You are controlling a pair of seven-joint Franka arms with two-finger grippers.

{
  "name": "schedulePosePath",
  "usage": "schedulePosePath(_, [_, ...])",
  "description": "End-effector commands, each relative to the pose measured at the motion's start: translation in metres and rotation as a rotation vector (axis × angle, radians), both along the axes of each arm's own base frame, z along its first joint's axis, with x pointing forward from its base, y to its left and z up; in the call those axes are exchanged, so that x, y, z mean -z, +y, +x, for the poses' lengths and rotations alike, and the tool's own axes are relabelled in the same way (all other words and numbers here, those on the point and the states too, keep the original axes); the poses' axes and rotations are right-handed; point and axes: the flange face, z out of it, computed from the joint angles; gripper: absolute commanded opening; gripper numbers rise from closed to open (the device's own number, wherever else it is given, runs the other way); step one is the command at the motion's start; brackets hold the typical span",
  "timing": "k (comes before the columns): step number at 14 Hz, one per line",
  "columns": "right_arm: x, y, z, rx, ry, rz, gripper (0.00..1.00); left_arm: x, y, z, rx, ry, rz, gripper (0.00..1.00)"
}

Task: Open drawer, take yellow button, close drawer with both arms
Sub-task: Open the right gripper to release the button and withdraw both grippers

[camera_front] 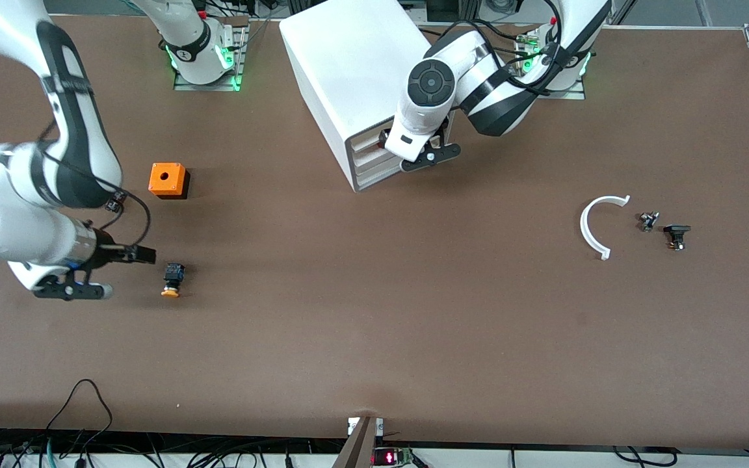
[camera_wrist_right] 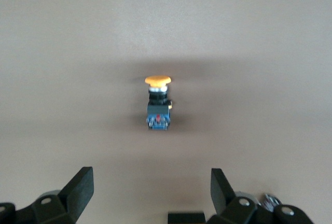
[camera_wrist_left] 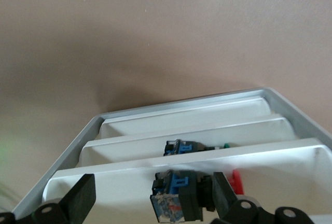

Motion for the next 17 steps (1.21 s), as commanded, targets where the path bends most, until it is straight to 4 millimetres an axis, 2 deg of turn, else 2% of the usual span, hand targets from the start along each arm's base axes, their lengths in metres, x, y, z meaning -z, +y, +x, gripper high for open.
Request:
schedulePosePath(1, [-0.065, 0.0, -0.026, 0.009, -0.022, -0.013, 1.0, -0.031, 0.017, 0.033, -0.005, -0.028, -0.046, 0.99])
schedulePosePath(3, [-0.106, 0.001, -0.042, 0.009, -0.035, -0.016, 1.0, -0.042, 0.047, 0.063, 0.065, -0.06, -0.07, 0.99])
schedulePosePath(5, [-0.145, 0.007, -0.062, 0.006, -0.043, -0.014, 1.0, -0.074, 0.061, 0.085, 0.165, -0.07, -0.1, 0.99])
schedulePosePath(8, [-0.197, 0.015, -0.076, -0.013, -0.06, 0.005, 1.0, -0.114, 0.116, 0.121, 0.294, -0.072, -0.036, 0.99])
schedulePosePath(10, [-0.222, 0.014, -0.081, -0.014, -0.051, 0.006, 1.0, -0.136, 0.152, 0.142, 0.353, -0.084, -0.055, 0.99])
schedulePosePath(12, [-0.236, 0.013, -0.082, -0.025, -0.063, 0.005, 1.0, -0.16, 0.186, 0.154, 0.422, -0.112, -0.067, 0.99])
schedulePosePath(17, [-0.24, 0.013, -0.083, -0.003, -0.081, -0.006, 1.0, -0.205, 0.285, 0.166, 0.593, -0.204, 0.006, 1.0])
